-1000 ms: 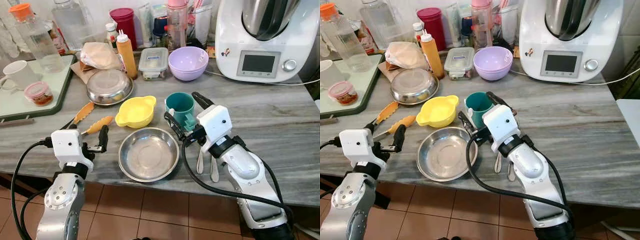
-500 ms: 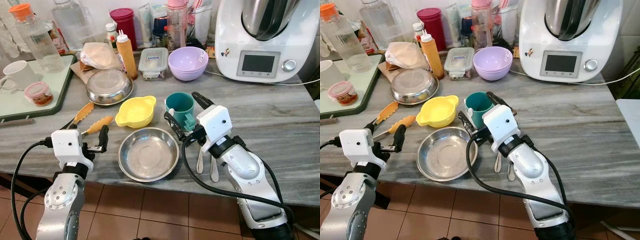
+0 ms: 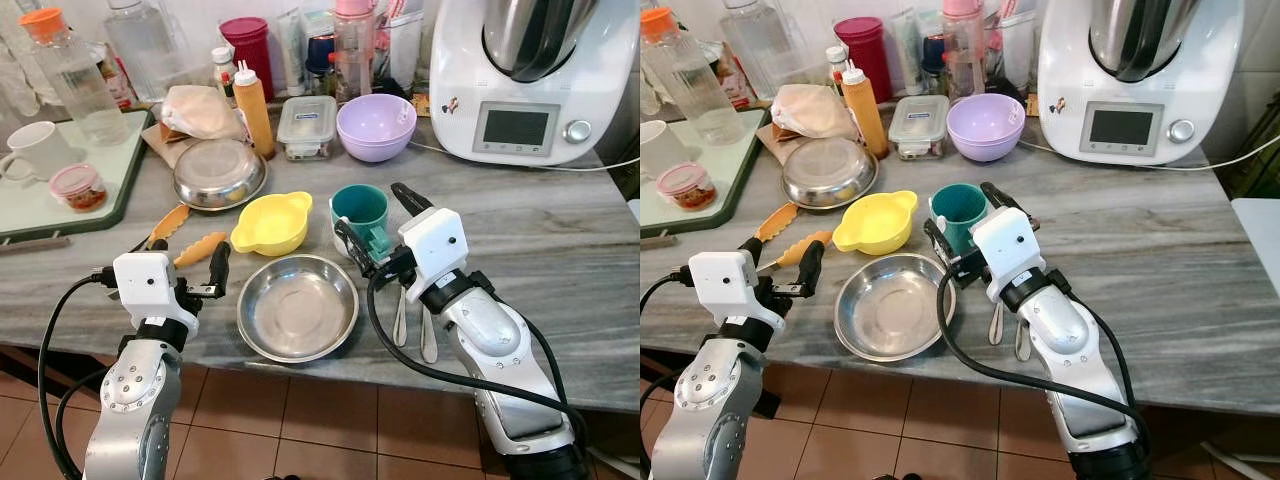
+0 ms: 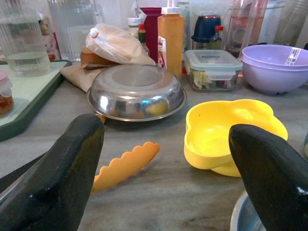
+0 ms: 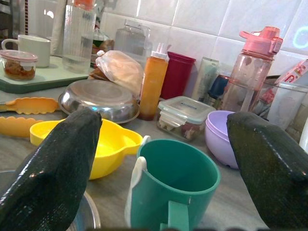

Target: Setting the table

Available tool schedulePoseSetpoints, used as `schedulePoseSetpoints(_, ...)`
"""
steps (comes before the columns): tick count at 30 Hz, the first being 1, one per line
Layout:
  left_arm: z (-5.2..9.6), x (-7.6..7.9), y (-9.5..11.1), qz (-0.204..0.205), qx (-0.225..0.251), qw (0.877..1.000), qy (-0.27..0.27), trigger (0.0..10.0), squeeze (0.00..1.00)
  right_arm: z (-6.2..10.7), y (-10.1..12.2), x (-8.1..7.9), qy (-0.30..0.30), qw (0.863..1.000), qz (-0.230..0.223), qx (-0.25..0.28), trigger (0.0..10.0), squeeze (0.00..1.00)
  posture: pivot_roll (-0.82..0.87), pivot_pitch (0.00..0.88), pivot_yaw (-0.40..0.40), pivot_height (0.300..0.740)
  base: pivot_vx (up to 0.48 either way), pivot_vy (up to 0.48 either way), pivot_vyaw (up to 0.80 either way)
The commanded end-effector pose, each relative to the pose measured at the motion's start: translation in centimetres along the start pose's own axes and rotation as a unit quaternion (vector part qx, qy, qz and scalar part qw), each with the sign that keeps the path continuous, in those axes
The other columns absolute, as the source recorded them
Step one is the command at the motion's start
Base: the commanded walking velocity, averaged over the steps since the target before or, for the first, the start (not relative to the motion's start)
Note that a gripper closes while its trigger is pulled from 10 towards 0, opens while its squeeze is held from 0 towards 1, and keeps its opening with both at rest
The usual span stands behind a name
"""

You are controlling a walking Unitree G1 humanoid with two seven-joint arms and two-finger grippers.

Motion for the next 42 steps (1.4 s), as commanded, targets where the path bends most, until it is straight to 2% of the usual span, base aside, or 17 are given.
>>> schedulePoseSetpoints(1,0.05,-0.35,-0.18,-0.004,-0.002,1.000,0.005,10.0,0.00,-0.23,0.22,0.15,-0.005,1.000,0.001,0.007,10.0,0.00,-0.17,0.092,0.100,0.740,0.000,0.000,0.00)
schedulePoseSetpoints(42,-0.09,-0.15,-0.28,-0.005,-0.003,1.000,-0.003,10.0,0.00,-0.31,-0.05,0.21,-0.015,1.000,-0.002,0.004,10.0,0.00,-0.18,0.094,0.114,0.740,0.000,0.000,0.00)
Point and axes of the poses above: a point about 5 cm out from each wrist's last joint towards the gripper, its own z axis pointing back from the gripper into the wrist, its own y axis along the axis of the wrist's last joint, x = y × z, the point moved 4 cm from there along -z, pointing out of the wrist towards the gripper, and after that the axes turned 6 degrees about -z, right-handed, at the moved point
